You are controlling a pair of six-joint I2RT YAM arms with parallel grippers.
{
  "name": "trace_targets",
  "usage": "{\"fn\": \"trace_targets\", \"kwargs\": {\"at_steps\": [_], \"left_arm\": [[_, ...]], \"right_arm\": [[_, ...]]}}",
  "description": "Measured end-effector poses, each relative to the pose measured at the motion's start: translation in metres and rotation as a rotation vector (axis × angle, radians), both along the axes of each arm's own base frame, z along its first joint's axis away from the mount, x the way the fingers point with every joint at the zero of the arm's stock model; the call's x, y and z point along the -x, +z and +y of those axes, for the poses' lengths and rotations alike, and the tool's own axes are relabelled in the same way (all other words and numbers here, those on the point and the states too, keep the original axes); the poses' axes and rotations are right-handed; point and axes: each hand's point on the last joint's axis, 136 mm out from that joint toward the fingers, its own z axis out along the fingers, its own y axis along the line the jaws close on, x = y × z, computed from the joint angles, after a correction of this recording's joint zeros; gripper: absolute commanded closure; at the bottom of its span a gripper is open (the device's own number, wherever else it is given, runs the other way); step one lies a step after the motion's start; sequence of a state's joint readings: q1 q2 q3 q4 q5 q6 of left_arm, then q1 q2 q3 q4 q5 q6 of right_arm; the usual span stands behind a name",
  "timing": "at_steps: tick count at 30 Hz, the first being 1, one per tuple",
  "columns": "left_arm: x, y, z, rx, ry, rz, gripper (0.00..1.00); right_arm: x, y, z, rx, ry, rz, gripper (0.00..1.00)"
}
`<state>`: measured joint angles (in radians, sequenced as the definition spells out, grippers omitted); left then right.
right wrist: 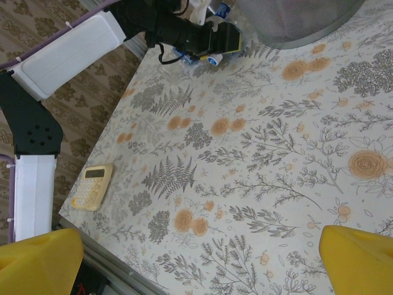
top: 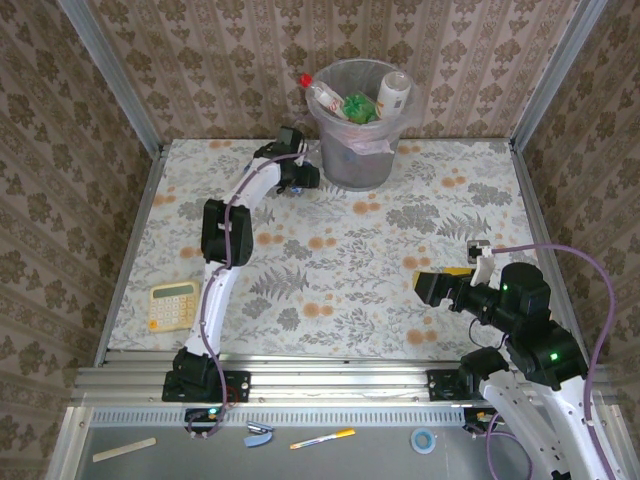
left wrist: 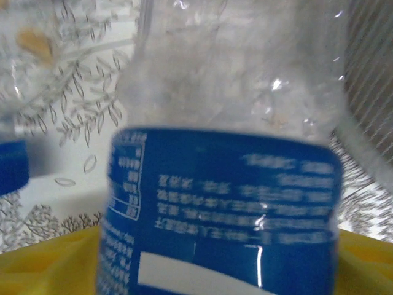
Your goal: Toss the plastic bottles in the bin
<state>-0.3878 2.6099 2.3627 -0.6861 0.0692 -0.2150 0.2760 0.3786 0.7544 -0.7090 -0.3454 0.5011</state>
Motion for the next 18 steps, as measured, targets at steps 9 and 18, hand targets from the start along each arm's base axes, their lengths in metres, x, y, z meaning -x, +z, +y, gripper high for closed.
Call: {"fn": "trace_targets", "kwargs": {"at_steps": [9,18], "left_arm": [[0.009,0.001,0.004,-0.007,0.006,-0.008,0.54],[0.048,0.024,0.014,0.018,-0.003,-0.044,0.56]], "right_arm": [[0.0,0.0,0.0,0.001,0.0,-0.001,0.0],[-0.001,-0.004,0.0,0.006,0.001,0.006,0.0]]}}
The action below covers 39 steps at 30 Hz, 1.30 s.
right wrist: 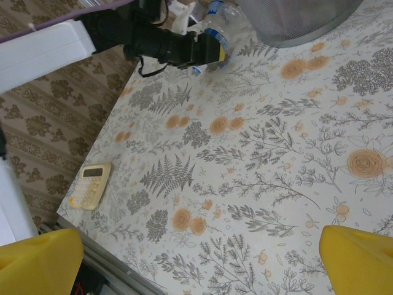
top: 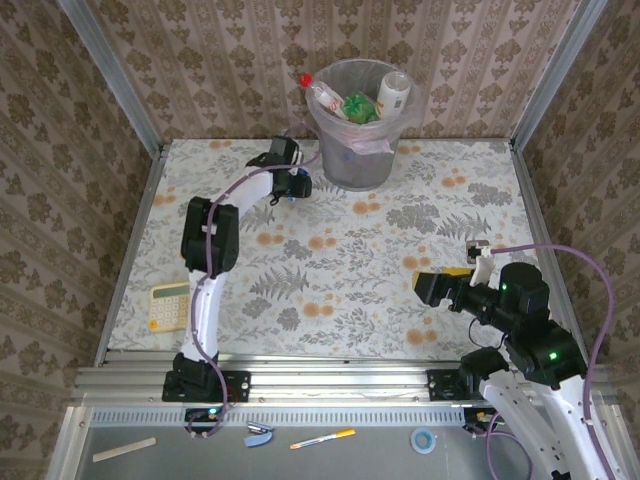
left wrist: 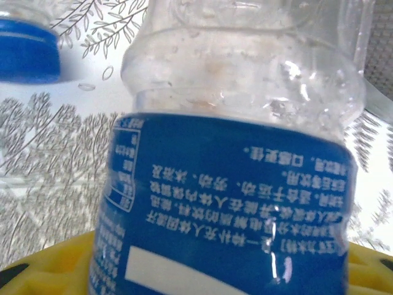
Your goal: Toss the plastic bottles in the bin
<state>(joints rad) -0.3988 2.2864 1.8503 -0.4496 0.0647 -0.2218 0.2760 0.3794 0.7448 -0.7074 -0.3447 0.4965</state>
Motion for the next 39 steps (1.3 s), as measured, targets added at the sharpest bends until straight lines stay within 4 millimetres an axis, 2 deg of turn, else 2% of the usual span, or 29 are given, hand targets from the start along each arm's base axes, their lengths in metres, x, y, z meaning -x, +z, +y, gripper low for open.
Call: {"fn": "trace_targets", "kwargs": {"at_steps": [5,12,14,16,17,21,24,26,28,34,37,39], "left_arm": [[0.029,0.034,0.007,0.059,0.008,-0.09,0.58],[0.084,0.059,0.027,0.12,0.045,-0.183,0.59],[0.099,0.073,0.035,0.141,0.059,-0.222,0.58],[0.113,0.098,0.041,0.174,0.068,-0.291,0.57],[0.12,0.117,0.042,0.198,0.067,-0.342,0.56],[0.15,0.21,0.031,0.331,0.014,-0.574,0.55],[0.164,0.264,0.025,0.408,-0.019,-0.688,0.55],[0.163,0.284,0.024,0.43,-0.02,-0.726,0.55],[0.159,0.291,0.022,0.437,-0.02,-0.739,0.55],[0.134,0.277,0.002,0.419,-0.038,-0.683,0.54],[0.108,0.286,-0.02,0.427,-0.07,-0.655,0.49],[0.078,0.313,-0.045,0.451,-0.106,-0.659,0.38]], "right_arm": [[-0.004,0.0,0.001,0.003,0.001,-0.001,0.0],[-0.018,-0.002,0.006,0.024,0.012,0.006,0.0],[-0.022,-0.004,0.007,0.032,0.015,0.009,0.0],[-0.025,-0.007,0.008,0.045,0.021,0.017,0.0],[-0.027,-0.008,0.008,0.05,0.023,0.02,0.0],[-0.033,-0.008,0.01,0.069,0.032,0.019,0.0],[-0.037,-0.006,0.011,0.079,0.038,0.014,0.0],[-0.04,-0.004,0.012,0.084,0.041,0.003,0.0],[-0.041,-0.003,0.012,0.089,0.045,-0.004,0.0],[-0.043,-0.002,0.013,0.109,0.056,-0.011,0.0],[-0.043,0.002,0.013,0.115,0.06,-0.025,0.0],[-0.043,0.005,0.013,0.122,0.064,-0.037,0.0]]}}
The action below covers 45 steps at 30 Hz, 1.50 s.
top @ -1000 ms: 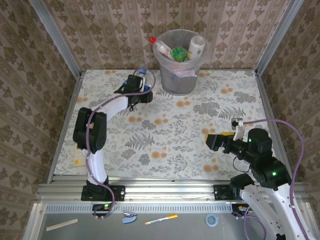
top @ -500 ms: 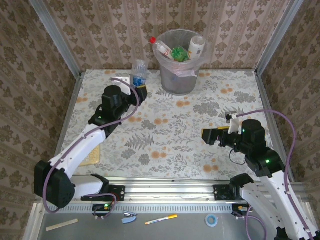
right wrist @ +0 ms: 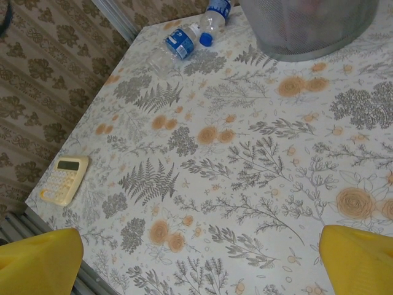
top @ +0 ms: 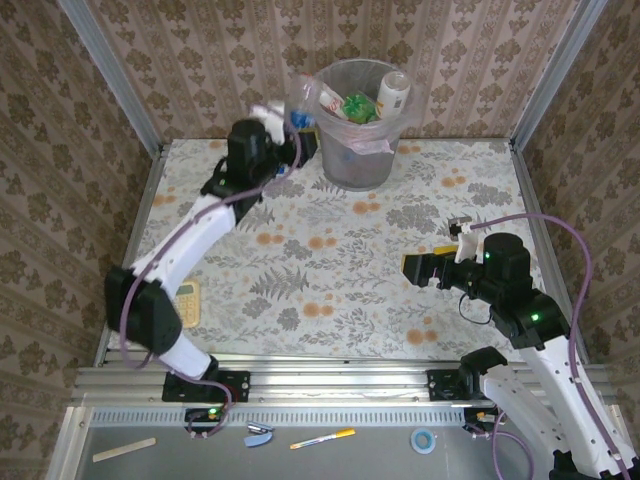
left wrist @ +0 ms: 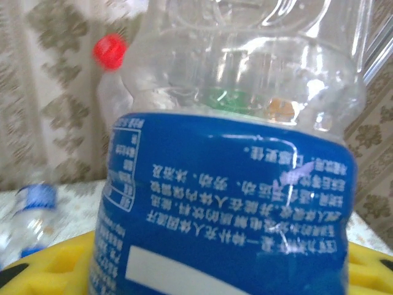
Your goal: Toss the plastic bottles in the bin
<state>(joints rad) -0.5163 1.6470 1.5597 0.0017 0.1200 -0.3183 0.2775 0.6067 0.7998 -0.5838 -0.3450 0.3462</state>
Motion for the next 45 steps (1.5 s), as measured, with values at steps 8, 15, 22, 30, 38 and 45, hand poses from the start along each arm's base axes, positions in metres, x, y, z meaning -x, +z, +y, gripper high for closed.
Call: {"fn": "trace_targets", "kwargs": {"at_steps": [8,15,22,30,38,45], "left_arm": [[-0.115,0.026,-0.083,0.084,-0.125,-0.018,0.0],[-0.1,-0.021,-0.014,0.001,-0.01,0.219,0.0],[-0.003,0.144,0.039,0.118,0.004,-0.073,0.0],[0.035,0.15,0.07,0.08,0.061,-0.12,0.0],[0.004,0.028,0.12,-0.107,0.215,0.16,0.0],[-0.007,-0.03,0.156,-0.228,0.298,0.286,0.04]], "right_arm": [[-0.002,0.005,0.001,0.005,0.006,-0.013,0.0],[-0.002,0.007,0.001,0.001,0.007,-0.017,0.0],[-0.001,0.009,0.001,-0.01,0.004,-0.023,0.0],[0.003,0.009,0.0,-0.028,-0.004,-0.025,0.0],[0.008,0.01,-0.002,-0.035,-0.006,-0.037,0.0],[0.011,0.003,-0.003,-0.032,-0.008,-0.016,0.0]]}}
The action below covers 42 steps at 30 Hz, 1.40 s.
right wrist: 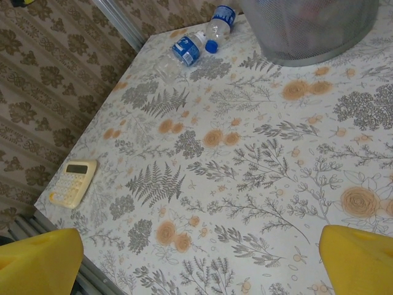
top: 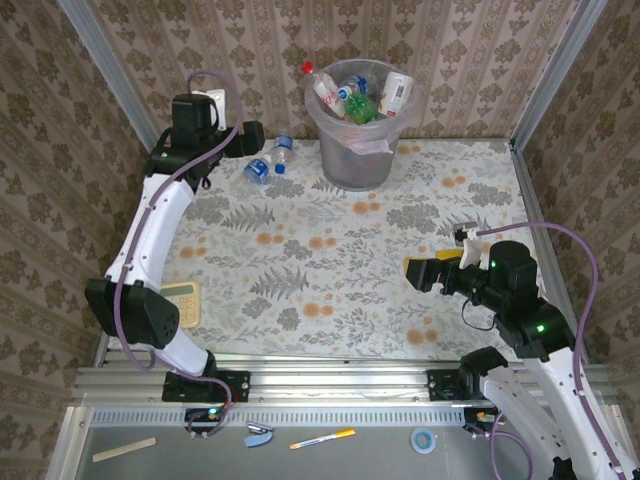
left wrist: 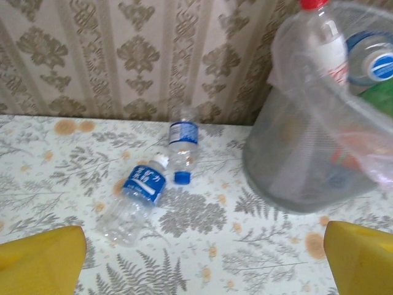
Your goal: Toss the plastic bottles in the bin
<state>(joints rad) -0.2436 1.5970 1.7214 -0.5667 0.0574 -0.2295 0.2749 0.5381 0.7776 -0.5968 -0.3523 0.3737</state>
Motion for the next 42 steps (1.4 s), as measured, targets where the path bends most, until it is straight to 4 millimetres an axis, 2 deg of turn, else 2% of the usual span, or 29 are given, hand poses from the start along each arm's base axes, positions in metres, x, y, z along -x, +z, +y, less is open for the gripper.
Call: {"fn": "trace_targets", "kwargs": {"at_steps": [6,14,17,22,33,42], "left_arm": [[-0.019,-0.049,0.013,-0.097,0.018,0.102,0.06],[-0.04,-0.143,0.038,-0.201,0.014,0.319,0.11],[-0.048,-0.169,0.044,-0.218,0.007,0.382,0.12],[-0.064,-0.195,0.046,-0.237,-0.007,0.435,0.12],[-0.103,-0.232,0.038,-0.234,-0.038,0.492,0.12],[-0.101,-0.274,0.038,-0.243,-0.043,0.59,0.16]], "right_arm": [[0.002,-0.003,-0.001,0.003,0.0,0.011,0.0],[0.004,-0.008,-0.001,0.006,0.0,0.021,0.0],[0.003,-0.01,-0.001,0.008,0.0,0.029,0.0],[0.001,-0.014,0.0,0.013,0.0,0.045,0.0],[0.001,-0.017,0.0,0.017,-0.001,0.06,0.0],[0.001,-0.02,-0.001,0.022,-0.004,0.07,0.0]]}}
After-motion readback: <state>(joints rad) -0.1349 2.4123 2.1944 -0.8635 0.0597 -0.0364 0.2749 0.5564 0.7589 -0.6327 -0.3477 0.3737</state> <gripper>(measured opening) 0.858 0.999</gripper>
